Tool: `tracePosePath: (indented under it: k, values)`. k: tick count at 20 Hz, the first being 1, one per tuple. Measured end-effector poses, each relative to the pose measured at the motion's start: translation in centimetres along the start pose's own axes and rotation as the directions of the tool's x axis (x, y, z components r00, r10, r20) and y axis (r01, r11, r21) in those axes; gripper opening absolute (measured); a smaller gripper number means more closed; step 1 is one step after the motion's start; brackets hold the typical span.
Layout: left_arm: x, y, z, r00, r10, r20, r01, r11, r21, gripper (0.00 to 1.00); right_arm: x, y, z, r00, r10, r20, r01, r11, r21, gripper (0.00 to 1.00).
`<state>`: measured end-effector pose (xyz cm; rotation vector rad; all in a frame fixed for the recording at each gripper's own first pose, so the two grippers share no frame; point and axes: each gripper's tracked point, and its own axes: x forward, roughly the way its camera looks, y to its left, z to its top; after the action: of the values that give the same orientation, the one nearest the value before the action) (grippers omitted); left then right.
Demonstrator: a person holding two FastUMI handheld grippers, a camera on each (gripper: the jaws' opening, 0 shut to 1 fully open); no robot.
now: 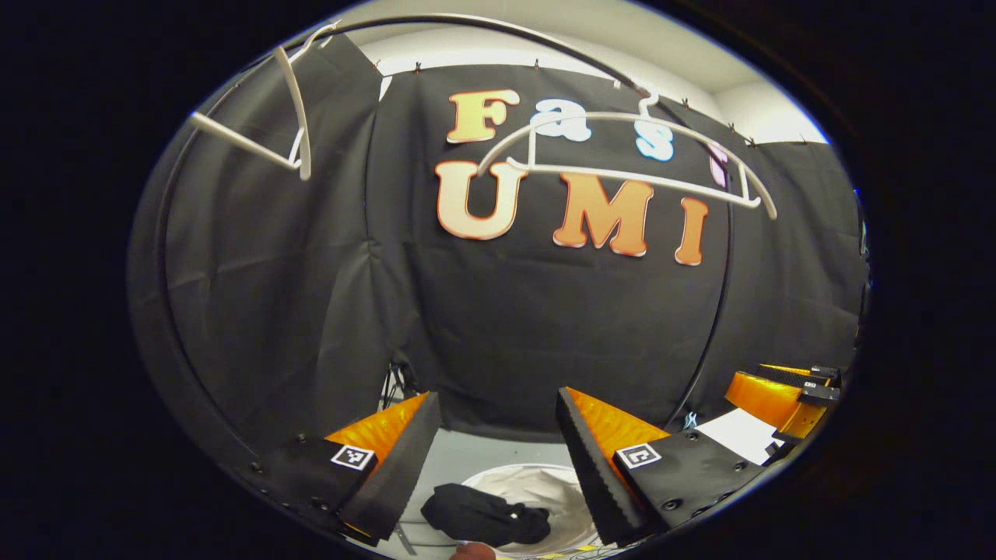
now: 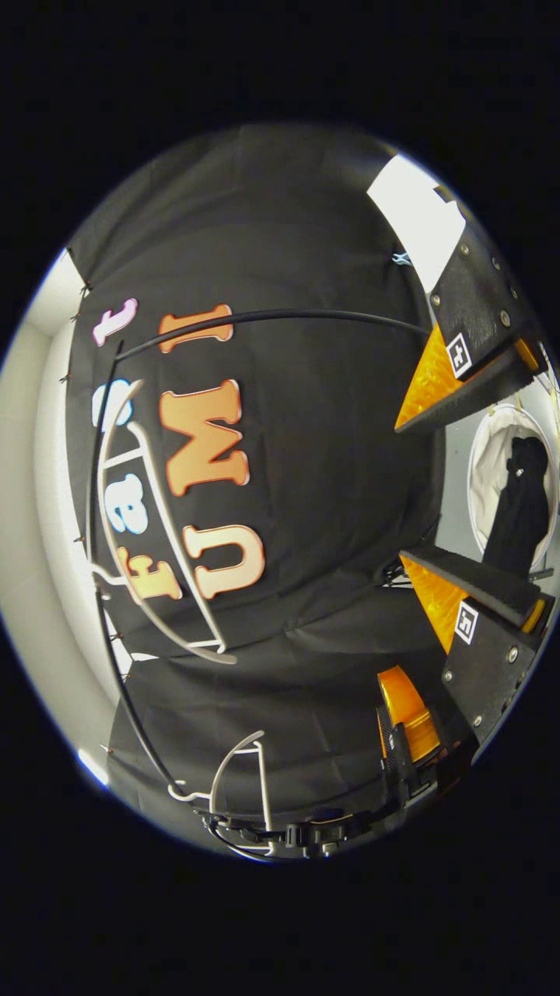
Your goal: Grasp the clothes on the hanger with both hands and then place them into the laundry hamper below.
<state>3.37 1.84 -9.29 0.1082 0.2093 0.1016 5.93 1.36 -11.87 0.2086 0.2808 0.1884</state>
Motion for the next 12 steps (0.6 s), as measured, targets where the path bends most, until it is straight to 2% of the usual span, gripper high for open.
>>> tracePosePath:
  k: [1, 2, 5, 6, 7, 9, 10, 12]
  values:
    - [-0.4, 0.0, 1.4, 1.000, 0.001, 0.030, -0.001, 1.000, -0.005, 0.96, -0.2, 0.1, 1.4, 1.000, 0.002, 0.030, -0.002, 1.000, -0.008, 0.89]
    - [-1.0, 0.1, 2.7, 0.999, 0.011, 0.053, -0.011, 1.000, -0.007, 0.94, -0.4, 0.1, 2.7, 0.998, 0.002, 0.057, -0.001, 1.000, -0.015, 0.97]
    - [-2.8, -0.1, 5.4, 0.994, 0.011, 0.108, -0.010, 1.000, -0.007, 0.94, -1.6, 0.3, 5.7, 0.994, 0.001, 0.111, 0.001, 1.000, -0.014, 0.97]
    - [-3.3, -0.2, 6.1, 0.992, 0.009, 0.123, -0.008, 1.000, -0.008, 0.94, -1.9, 0.4, 6.5, 0.992, 0.002, 0.128, -0.001, 1.000, -0.010, 0.90]
    - [-3.4, -0.2, 6.7, 0.990, 0.008, 0.138, -0.007, 1.000, -0.011, 0.94, -2.2, 0.4, 7.1, 0.989, -0.001, 0.146, 0.002, 1.000, -0.010, 0.98]
    - [-3.7, -0.4, 7.6, 0.987, 0.011, 0.159, -0.009, 1.000, -0.012, 0.94, -2.8, 0.4, 8.1, 0.984, -0.010, 0.177, 0.013, 1.000, -0.014, 0.98]
    - [-3.8, -0.5, 7.9, 0.986, 0.008, 0.165, -0.007, 1.000, -0.011, 0.94, -3.4, 0.3, 8.1, 0.983, -0.010, 0.185, 0.013, 1.000, -0.012, 0.91]
    - [-4.1, -0.5, 8.6, 0.984, 0.006, 0.179, -0.004, 1.000, -0.013, 0.94, -4.1, 0.4, 8.1, 0.982, -0.001, 0.188, 0.003, 1.000, -0.008, 0.91]
